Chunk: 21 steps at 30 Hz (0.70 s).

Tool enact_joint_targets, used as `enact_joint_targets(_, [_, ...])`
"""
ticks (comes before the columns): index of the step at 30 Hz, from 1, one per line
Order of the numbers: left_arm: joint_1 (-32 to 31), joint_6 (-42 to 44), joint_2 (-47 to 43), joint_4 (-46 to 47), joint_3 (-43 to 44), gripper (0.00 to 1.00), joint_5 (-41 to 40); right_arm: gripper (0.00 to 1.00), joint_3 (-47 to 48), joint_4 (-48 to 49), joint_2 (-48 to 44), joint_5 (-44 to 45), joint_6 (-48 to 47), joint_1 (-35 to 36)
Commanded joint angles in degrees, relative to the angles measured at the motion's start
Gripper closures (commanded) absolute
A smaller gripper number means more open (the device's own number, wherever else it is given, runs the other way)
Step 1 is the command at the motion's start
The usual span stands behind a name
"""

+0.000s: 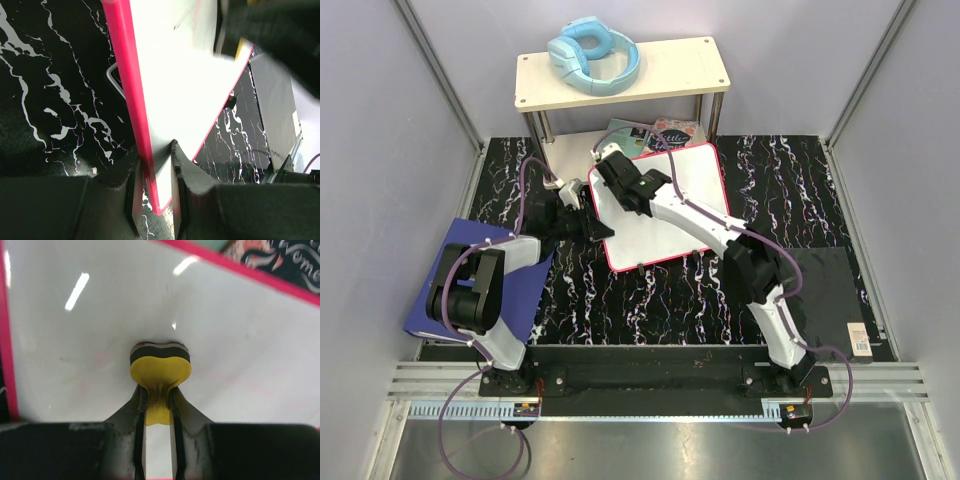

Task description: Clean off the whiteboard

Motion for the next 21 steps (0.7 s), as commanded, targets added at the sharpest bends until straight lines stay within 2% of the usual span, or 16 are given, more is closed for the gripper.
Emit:
enact_joint_targets(1, [-1.6, 4.4, -0.1, -5.0, -0.6, 1.00, -0.6, 1.00, 9.1, 4.2, 5.1, -0.2, -3.2, 0.2])
enact_joint_targets(4, [-1.6, 4.4, -0.1, -5.1, -0.7, 1.00, -0.5, 1.00, 16.6, 0.7, 9.2, -2.5, -3.0, 0.3])
enact_joint_targets(6, [-1.7, 4.4, 0.0, -5.0, -0.7, 1.00, -0.5, 1.00, 17.2, -1.6, 9.8, -3.4, -2.7, 0.7])
enact_joint_targets(16, [-1.7, 4.4, 0.0, -4.9, -0.7, 1.00, -0.6, 1.00, -1.8, -0.9, 5.3, -6.4, -5.5, 5.9])
enact_joint_targets(21, [-1.7, 4.4, 0.1, -5.0, -0.6, 1.00, -0.5, 1.00, -7.4, -0.3, 4.4, -6.9, -7.3, 9.1])
